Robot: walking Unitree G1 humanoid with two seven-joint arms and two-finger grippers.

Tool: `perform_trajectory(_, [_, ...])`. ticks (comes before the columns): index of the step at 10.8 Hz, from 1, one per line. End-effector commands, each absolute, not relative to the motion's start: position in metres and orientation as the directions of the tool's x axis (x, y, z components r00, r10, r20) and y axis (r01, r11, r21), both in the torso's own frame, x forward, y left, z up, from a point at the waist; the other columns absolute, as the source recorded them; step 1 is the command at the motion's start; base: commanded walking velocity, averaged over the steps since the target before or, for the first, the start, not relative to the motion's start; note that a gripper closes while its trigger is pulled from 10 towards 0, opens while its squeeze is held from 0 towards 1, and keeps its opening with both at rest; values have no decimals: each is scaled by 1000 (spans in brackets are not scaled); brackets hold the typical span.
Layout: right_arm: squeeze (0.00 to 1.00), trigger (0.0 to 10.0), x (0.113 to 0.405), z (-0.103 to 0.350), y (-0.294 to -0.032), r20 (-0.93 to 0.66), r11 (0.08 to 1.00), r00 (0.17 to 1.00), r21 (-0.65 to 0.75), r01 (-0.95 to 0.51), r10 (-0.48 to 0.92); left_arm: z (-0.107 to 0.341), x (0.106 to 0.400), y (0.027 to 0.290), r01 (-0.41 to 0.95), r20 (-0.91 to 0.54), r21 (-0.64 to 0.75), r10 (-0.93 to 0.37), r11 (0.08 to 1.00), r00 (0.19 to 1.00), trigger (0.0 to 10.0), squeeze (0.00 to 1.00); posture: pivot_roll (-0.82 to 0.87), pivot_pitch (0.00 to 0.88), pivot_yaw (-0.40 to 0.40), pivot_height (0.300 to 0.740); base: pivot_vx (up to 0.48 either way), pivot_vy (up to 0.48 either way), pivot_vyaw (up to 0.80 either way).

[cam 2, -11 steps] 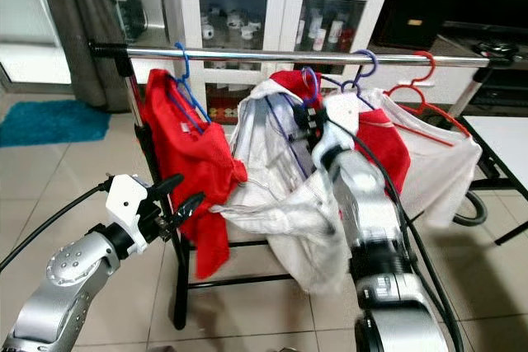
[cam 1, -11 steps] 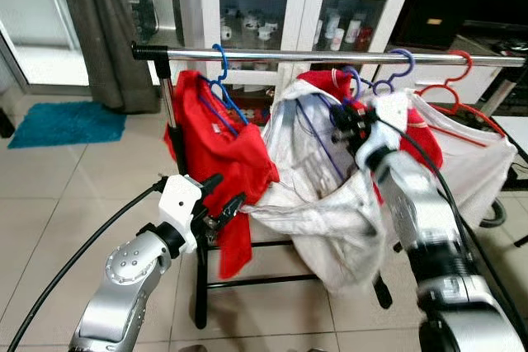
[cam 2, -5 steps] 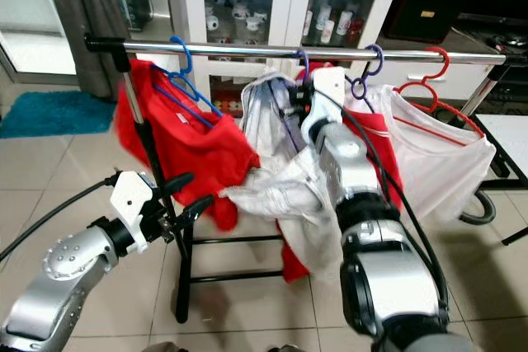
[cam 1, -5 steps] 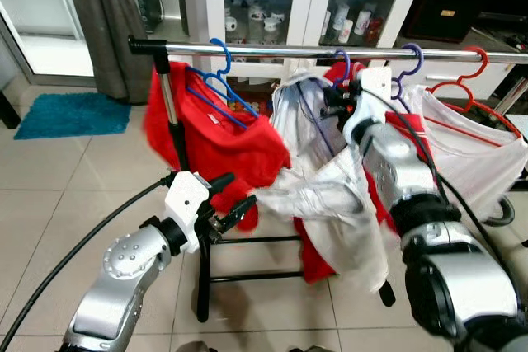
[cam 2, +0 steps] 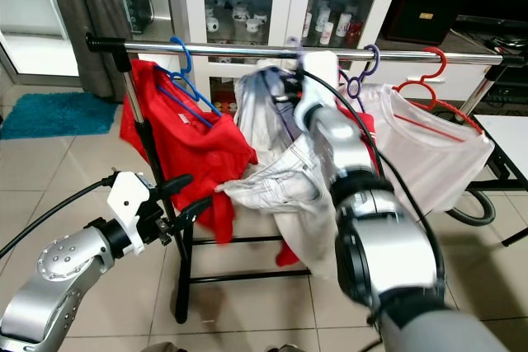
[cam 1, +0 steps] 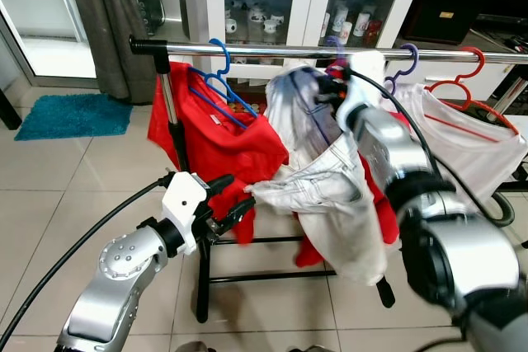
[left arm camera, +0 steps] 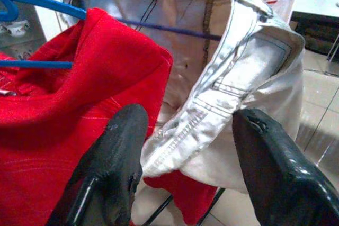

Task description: Hang hanger

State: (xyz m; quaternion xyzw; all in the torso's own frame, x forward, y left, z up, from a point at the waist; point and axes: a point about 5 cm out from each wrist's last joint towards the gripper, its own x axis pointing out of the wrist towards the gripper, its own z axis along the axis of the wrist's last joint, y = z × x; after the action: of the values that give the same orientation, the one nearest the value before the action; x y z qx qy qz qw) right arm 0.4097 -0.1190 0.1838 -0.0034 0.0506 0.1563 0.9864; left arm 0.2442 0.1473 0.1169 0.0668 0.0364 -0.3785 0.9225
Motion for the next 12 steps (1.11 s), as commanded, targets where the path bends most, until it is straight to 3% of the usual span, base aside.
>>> perform_trajectory(1, [0,10000,415,200,-120,-79,958,955,-2,-288,287,121,244,146,714,-111,103,-705,693,700,10000,0,156,0,-67,740,0,0,0])
perform_trajectory(3, [0,10000,417,198,-116,-156,971,959,5,-240,238,121,241,147,722,-125,98,-712,685,691,10000,0,165,0,-69,740,0,0,0])
perform_trajectory(6, [0,10000,410,175,-105,-286,953,913,7,-303,292,120,237,150,722,-143,92,-708,686,691,10000,0,178,0,-71,740,0,0,0])
perform_trajectory(7, [302,10000,406,164,-105,-297,945,899,54,-322,323,119,237,151,716,-154,83,-701,694,697,10000,0,179,0,-72,740,0,0,0])
perform_trajectory(8, [1000,10000,405,164,-107,-245,925,892,59,-376,379,118,236,153,708,-169,65,-691,703,702,10000,0,172,0,-65,740,0,0,0])
perform_trajectory(9, [1000,10000,404,168,-117,-166,912,899,6,-410,405,119,236,158,677,-161,67,-662,733,732,10000,0,166,0,-62,740,0,0,0])
perform_trajectory(10, [1000,10000,401,172,-126,-83,881,879,109,-460,469,121,237,166,628,-149,98,-613,772,776,10000,0,157,0,-61,740,0,0,0])
perform_trajectory(12, [1000,10000,372,181,-146,133,801,817,161,-576,561,122,238,182,509,-186,143,-482,849,856,10000,0,142,0,-50,740,0,0,0])
